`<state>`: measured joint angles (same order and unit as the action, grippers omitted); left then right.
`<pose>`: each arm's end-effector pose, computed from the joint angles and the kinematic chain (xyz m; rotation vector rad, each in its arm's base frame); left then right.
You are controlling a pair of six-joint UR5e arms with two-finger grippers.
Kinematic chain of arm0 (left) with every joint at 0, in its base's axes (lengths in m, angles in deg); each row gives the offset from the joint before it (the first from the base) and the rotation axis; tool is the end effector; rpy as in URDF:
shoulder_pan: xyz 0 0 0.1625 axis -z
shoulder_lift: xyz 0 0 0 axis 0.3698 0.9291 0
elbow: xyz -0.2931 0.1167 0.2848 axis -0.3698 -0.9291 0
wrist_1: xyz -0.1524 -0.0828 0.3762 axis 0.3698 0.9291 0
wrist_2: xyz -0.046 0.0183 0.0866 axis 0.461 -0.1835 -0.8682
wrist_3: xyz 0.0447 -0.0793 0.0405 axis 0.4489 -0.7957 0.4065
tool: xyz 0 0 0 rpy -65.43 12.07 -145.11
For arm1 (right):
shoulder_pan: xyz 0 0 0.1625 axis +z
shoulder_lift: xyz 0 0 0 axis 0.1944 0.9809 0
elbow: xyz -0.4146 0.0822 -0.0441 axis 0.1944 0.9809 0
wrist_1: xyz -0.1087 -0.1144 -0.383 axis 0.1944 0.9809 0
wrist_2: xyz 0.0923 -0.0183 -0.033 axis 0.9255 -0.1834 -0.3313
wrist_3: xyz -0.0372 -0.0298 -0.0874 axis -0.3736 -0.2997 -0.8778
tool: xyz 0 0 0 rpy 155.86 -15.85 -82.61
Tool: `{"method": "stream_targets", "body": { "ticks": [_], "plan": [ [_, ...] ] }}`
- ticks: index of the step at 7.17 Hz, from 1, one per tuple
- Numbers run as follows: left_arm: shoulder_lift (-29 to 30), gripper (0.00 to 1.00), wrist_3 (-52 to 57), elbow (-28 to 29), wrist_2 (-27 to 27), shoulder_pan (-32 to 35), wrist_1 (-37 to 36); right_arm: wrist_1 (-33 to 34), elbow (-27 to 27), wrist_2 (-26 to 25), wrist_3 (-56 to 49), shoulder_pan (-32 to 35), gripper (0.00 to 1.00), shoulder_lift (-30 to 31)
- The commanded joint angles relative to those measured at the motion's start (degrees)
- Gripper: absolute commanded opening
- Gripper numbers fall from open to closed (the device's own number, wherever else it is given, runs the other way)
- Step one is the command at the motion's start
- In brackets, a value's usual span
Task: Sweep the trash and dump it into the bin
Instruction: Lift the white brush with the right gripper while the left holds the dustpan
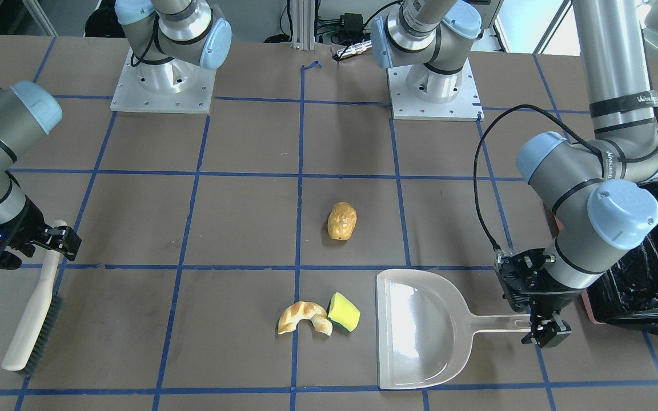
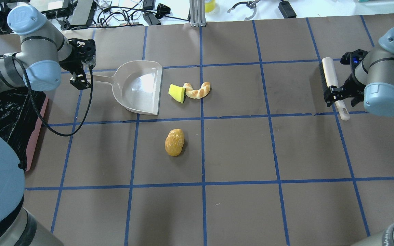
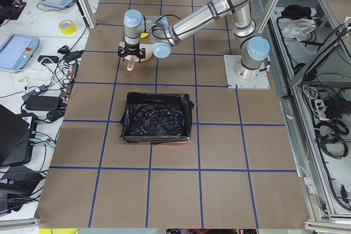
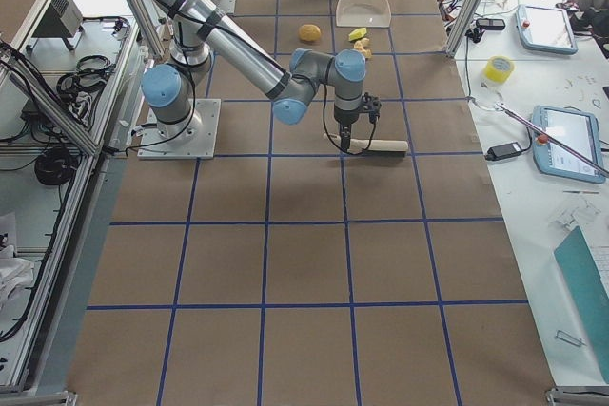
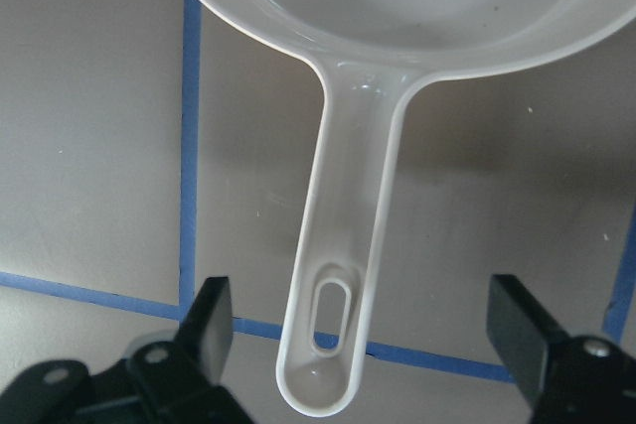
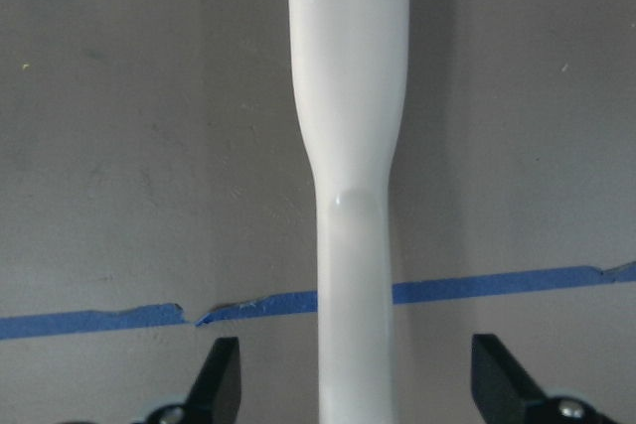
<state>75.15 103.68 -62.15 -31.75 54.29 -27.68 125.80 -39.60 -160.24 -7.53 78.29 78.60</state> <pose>0.0218 -0.6612 0.2588 2.0398 2.2241 -0.2190 -0.0903 -0.5482 0.2315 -0.1071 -3.0841 0.0877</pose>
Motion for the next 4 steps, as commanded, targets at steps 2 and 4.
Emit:
{"method": "stream_targets", "body": {
  "ticks": [2, 4],
  "plan": [
    [1.68, 0.82, -0.25, 0.29, 0.11, 0.12, -0.23, 0.17, -0.13, -0.1, 0.02, -0.02, 0.64, 0.04],
    [2.03, 0.62, -0.25, 0.03, 0.11, 0.12, -0.15, -0.7, -0.13, 0.68, -0.06, -1.06, 0.48, -0.04]
  ]
}}
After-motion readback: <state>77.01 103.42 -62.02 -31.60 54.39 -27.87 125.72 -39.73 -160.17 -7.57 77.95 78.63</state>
